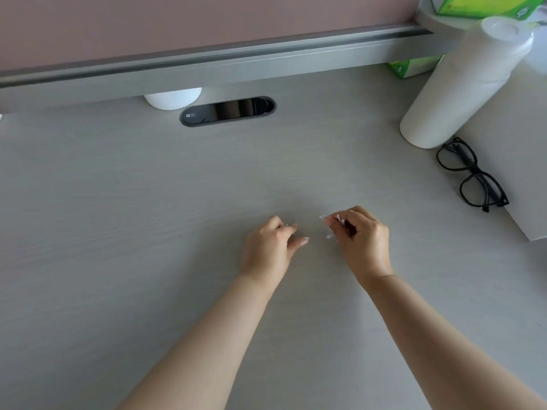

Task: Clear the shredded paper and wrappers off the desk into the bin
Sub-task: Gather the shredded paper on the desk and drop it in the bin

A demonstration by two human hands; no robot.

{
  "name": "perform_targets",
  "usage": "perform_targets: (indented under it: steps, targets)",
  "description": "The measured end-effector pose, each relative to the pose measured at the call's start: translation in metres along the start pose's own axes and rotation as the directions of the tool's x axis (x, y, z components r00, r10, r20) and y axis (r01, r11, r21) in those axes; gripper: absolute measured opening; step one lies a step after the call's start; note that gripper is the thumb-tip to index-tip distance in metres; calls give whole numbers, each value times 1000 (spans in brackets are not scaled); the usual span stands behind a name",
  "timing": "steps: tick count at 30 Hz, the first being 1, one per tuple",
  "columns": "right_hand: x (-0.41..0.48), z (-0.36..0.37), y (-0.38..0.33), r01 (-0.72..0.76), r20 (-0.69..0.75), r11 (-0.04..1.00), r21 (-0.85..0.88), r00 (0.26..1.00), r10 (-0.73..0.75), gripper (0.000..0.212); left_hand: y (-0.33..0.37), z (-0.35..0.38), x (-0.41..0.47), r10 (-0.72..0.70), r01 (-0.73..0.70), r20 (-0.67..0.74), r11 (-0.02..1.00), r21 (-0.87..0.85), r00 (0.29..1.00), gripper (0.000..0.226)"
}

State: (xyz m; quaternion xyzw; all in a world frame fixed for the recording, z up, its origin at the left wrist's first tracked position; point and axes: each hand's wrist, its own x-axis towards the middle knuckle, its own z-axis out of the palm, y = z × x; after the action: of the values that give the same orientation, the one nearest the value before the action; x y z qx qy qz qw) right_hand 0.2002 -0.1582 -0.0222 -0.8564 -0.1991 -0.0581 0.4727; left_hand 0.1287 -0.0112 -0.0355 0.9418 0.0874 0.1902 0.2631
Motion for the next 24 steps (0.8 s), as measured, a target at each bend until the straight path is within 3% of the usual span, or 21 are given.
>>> perform_targets:
  steps: [5,12,16,24]
  targets:
    - [-7,5,0,7,22,1000,15,1000,-7,6,-7,-1,2,21,-21,-21,1000,-18,1000,27]
    - [-8,5,0,24,9,1000,3,1000,-24,7,-4,0,3,82,-96,120,988,123,989,26]
    - [-7,6,-8,21,38,999,26,999,-22,8,-23,-12,-10,117,-122,57,988,96,991,21]
    - [-1,40,-78,82,143,994,76,985,-93,7,-61,-94,-42,-98,96,-119,995,-21,988,25]
